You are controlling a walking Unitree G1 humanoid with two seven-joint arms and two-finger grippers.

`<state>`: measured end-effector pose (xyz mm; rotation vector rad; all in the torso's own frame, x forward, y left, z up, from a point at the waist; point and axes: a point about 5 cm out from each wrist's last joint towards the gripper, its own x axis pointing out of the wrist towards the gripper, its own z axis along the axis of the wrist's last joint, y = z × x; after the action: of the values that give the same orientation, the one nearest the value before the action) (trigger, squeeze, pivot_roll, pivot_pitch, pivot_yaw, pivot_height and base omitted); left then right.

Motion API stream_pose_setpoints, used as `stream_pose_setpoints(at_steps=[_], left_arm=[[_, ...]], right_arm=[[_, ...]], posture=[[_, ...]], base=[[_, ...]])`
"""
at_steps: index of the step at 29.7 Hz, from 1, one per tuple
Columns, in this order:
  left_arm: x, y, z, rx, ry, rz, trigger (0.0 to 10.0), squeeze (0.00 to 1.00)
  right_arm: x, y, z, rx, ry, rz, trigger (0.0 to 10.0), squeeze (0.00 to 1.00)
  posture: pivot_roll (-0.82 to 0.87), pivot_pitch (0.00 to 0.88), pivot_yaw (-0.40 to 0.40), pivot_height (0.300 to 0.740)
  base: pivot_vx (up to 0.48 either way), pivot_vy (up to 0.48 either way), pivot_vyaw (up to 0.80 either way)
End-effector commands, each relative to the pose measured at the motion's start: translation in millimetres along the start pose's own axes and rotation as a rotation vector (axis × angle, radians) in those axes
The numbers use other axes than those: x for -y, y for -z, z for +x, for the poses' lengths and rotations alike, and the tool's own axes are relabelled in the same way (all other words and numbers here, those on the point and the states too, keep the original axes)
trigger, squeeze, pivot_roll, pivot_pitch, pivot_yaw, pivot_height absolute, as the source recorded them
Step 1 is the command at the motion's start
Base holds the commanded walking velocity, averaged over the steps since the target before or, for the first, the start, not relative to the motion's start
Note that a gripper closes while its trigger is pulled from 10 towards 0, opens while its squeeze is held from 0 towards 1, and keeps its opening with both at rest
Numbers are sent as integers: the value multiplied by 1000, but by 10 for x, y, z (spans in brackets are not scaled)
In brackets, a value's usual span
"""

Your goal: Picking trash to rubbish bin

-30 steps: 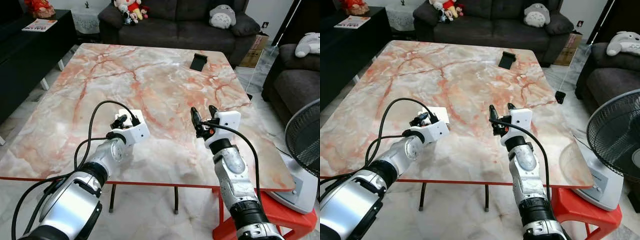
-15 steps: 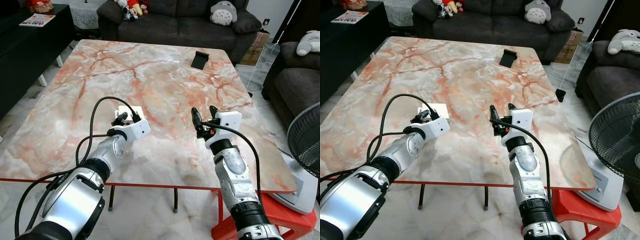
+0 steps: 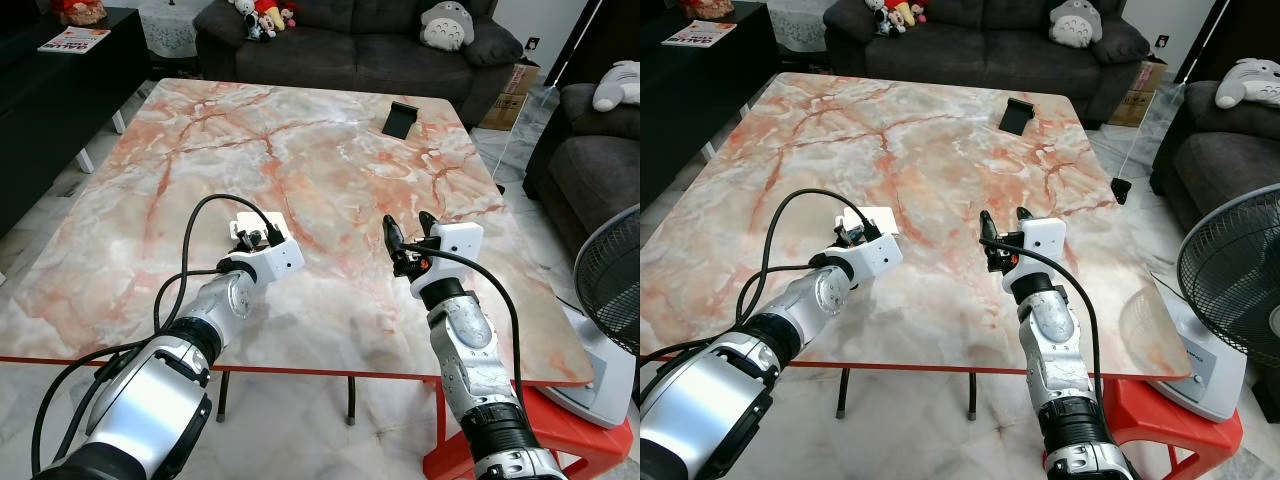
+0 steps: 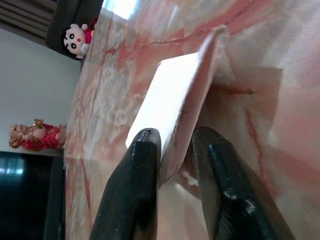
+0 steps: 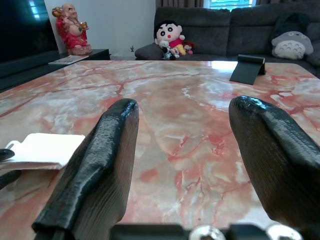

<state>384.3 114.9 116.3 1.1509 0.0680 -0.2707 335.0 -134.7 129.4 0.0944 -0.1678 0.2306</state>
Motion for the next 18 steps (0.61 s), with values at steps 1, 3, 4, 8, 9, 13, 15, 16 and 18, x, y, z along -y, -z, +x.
stream_pose_setpoints(at_steps=[1,3,4,8,9,13,15,16,18], left_arm=[[-16,4,7,-13,-1,-13,0,0],[-3,33,-1,-21,-1,-14,0,0],[1,40,-4,-23,-1,-15,0,0],[13,62,-12,-28,-5,-17,0,0],[13,62,-12,-28,-5,-17,0,0],[-80,53,-14,-6,-115,-57,0,0],[-132,39,-17,12,-169,-94,0,0],[-185,25,-23,31,-226,-139,0,0],[-237,16,-33,45,-285,-204,1725,0]], right_arm=[[20,-28,-1,3,5,-5,10000,0],[13,-25,0,2,3,-4,10000,0],[13,-24,0,2,3,-4,10000,0],[14,-23,6,1,3,-4,10000,0],[14,-23,6,1,3,-4,10000,0],[13,-24,7,3,2,-4,10000,0],[11,-25,9,4,2,-3,10000,0],[9,-27,11,5,3,-3,10000,0],[8,-29,12,7,3,-2,10000,0]], posture=[[-158,69,-102,740],[-158,69,-102,740],[-158,69,-102,740],[-155,67,-104,740],[-155,67,-104,740],[-155,66,-104,740],[-152,65,-104,740],[-151,64,-104,740],[-151,64,-104,740]], base=[[0,0,0],[0,0,0],[0,0,0],[0,0,0],[0,0,0],[0,0,0],[0,0,0],[0,0,0],[0,0,0]])
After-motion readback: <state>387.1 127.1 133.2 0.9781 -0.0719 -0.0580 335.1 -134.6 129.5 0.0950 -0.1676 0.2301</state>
